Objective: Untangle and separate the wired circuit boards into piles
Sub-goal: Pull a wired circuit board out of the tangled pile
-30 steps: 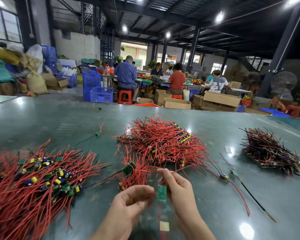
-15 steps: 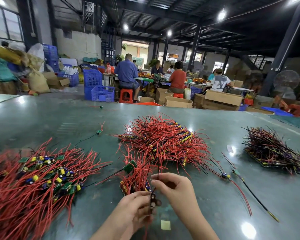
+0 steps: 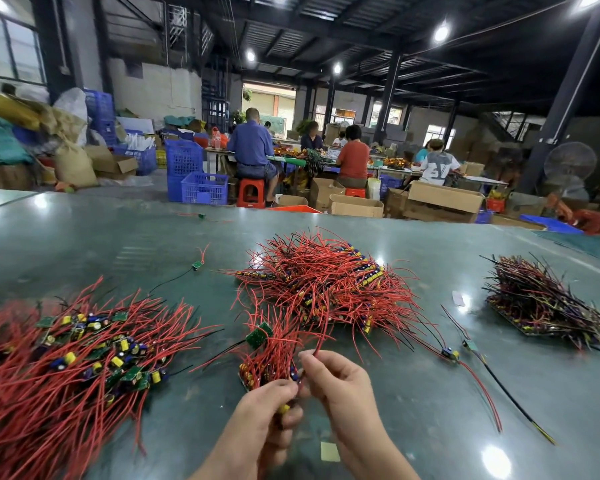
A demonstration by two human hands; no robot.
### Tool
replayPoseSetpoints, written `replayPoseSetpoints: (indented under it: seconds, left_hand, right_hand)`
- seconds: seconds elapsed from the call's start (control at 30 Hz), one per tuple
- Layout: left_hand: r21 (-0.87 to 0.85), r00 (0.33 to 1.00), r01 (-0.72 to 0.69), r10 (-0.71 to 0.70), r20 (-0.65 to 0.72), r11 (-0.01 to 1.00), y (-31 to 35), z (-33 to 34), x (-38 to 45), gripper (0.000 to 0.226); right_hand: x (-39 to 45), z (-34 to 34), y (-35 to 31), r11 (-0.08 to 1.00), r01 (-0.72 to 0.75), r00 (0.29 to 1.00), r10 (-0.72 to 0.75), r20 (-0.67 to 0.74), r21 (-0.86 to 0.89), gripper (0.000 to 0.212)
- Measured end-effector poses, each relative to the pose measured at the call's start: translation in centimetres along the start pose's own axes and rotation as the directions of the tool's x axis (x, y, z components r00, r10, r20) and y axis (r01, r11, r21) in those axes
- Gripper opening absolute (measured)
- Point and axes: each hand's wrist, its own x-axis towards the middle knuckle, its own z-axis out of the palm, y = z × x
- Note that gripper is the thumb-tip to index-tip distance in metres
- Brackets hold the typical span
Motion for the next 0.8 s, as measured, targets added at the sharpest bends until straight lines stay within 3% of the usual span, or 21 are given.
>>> replayPoseSetpoints:
  seconds: [0.2, 0.4, 0.53, 0.8]
  left_hand:
    - [0.059, 0.987, -0.116, 0.122, -0.102, 0.991, -0.6, -0.2, 0.2, 0.026]
    - [0.125, 0.967, -0.162, 0.183, -0.18, 0.979, -0.4, -0.4, 0.1, 0.037]
    - [0.118, 0.973, -0.141, 0.159, -0.168, 0.983, -0.3, -0.3, -0.1, 0.029]
    - [0.028, 0.986, -0.124, 0.126, -0.111, 0.992, 0.1, -0.1, -0.3, 0.033]
  right_hand:
    - [0.0, 0.5, 0.6, 0.997, 0.066, 0.993, -0.068, -0.098, -0.031, 0.025]
    - [0.4, -0.5, 0.2, 0.991, 0.127, 0.965, -0.114, -0.235, 0.039, 0.012]
    - [0.7, -0.8, -0.2, 0.993, 0.115, 0.972, -0.107, -0.208, 0.025, 0.013]
    - [1.6, -1.9, -1.3, 0.922, -0.033, 0.995, 0.067, -0.075, 0.387, 0.016]
